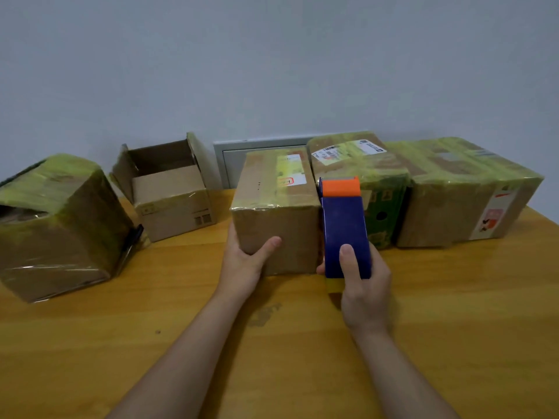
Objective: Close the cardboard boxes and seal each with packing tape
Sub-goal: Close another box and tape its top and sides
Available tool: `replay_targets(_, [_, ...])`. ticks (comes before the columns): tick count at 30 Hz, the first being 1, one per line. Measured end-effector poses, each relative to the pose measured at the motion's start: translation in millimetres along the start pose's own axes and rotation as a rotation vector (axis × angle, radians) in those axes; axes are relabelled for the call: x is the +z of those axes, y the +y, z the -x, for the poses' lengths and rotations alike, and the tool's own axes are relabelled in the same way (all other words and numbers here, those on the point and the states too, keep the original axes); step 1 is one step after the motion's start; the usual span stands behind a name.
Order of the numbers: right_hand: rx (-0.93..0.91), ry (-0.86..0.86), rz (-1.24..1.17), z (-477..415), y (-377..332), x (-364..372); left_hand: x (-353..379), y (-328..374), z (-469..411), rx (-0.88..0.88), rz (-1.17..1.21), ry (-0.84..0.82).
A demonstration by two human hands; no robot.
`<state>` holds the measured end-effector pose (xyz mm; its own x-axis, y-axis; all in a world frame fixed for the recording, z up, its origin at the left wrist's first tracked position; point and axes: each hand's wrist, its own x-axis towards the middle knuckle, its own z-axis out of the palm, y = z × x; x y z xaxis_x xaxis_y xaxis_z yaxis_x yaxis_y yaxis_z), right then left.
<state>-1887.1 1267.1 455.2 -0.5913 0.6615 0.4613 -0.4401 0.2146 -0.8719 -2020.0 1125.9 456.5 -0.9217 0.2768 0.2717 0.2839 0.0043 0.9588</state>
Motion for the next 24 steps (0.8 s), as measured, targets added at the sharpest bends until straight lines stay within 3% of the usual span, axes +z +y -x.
replay_targets(10, [-0.070,0.060,0.059,11.6,-12.3,3.4,2.2,-8.9,-1.4,0.022,-0.016,0.032])
replay_targets(16, [-0.112,-0.021,0.096,11.9,-20.6,1.4,0.7,-9.9,2.0,0.033,-0.114,0.050])
replay_targets(18, [-0.094,-0.028,0.082,11.3,-21.2,-0.9,-2.8,1.6,0.4,0.128,-0.216,0.152])
replay_targets(21, [-0.058,-0.005,0.040,9.2,-23.6,-4.7,-4.3,48.1,-11.5,0.473,-0.421,0.229])
replay_targets(24, [-0.032,0.007,-0.002,5.9,-29.6,-6.8,6.2,106.6,-35.7,0.674,-0.758,-0.046])
